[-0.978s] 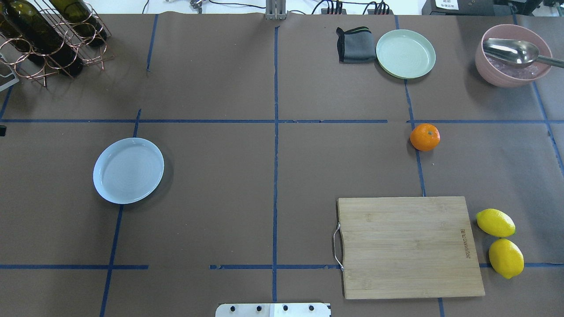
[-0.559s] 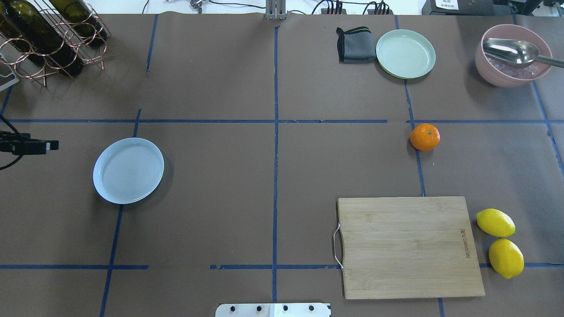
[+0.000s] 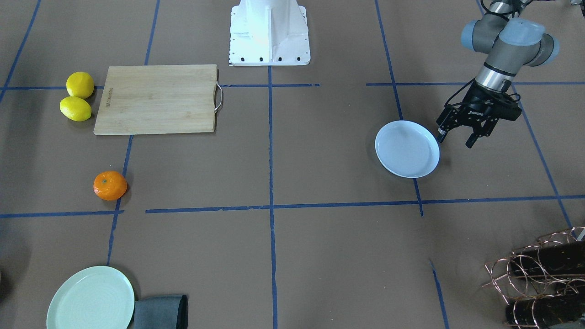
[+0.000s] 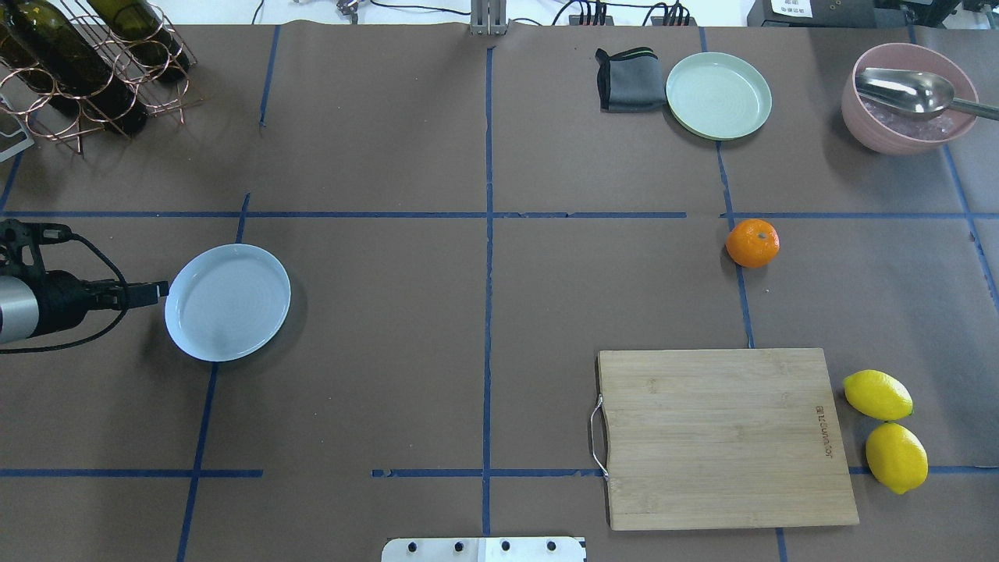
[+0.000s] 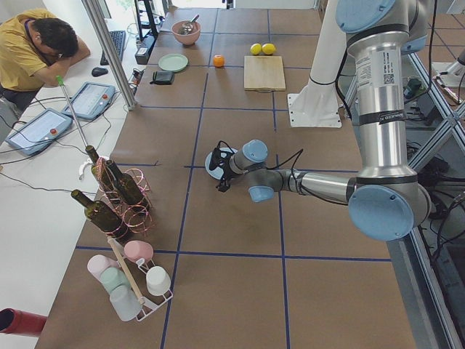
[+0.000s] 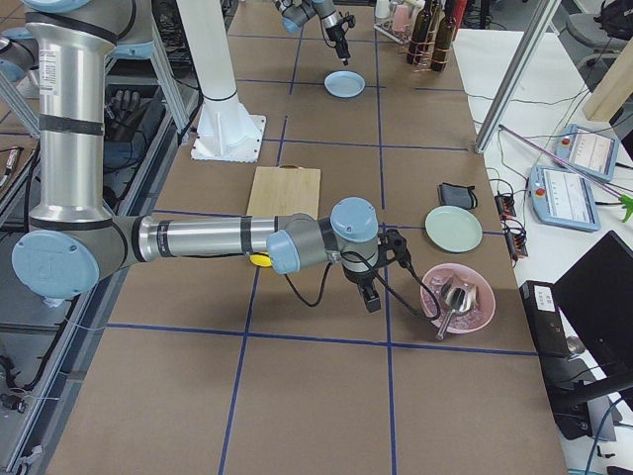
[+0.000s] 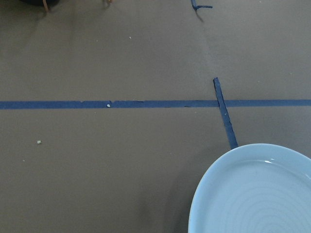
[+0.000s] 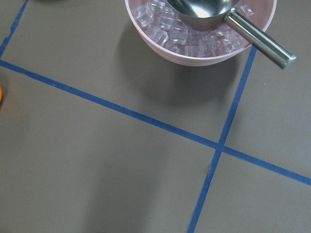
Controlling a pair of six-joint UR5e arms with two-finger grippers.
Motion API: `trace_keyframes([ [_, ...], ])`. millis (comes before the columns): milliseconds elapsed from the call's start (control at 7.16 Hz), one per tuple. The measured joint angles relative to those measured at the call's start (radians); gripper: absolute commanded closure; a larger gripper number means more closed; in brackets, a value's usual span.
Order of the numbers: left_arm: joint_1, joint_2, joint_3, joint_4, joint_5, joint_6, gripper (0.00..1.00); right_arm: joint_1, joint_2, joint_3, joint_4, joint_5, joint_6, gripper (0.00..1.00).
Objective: Pick orange to plate
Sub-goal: 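Reach the left gripper to the rim of the light blue plate and grip it, then slide the light blue plate with the left gripper toward the table center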
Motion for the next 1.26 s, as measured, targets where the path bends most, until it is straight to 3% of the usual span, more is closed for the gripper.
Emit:
trace_keyframes([
  [279,0.02,-0.027,0.023,0.003,0.02,-0.008,0.31,0.0,-0.002,0.001,0.0,0.0,0.0,0.0],
  [559,0.022,-0.075,0.071,0.005,0.023,-0.027,0.71,0.0,-0.005,0.001,0.0,0.0,-0.002,0.0],
  [699,0.022,-0.097,0.091,0.005,0.023,-0.036,1.0,0.0,-0.008,0.001,0.0,0.0,-0.002,0.0],
  [1257,0.02,-0.108,0.069,0.006,0.015,-0.037,1.0,0.0,-0.009,0.004,0.0,0.0,-0.003,0.0],
])
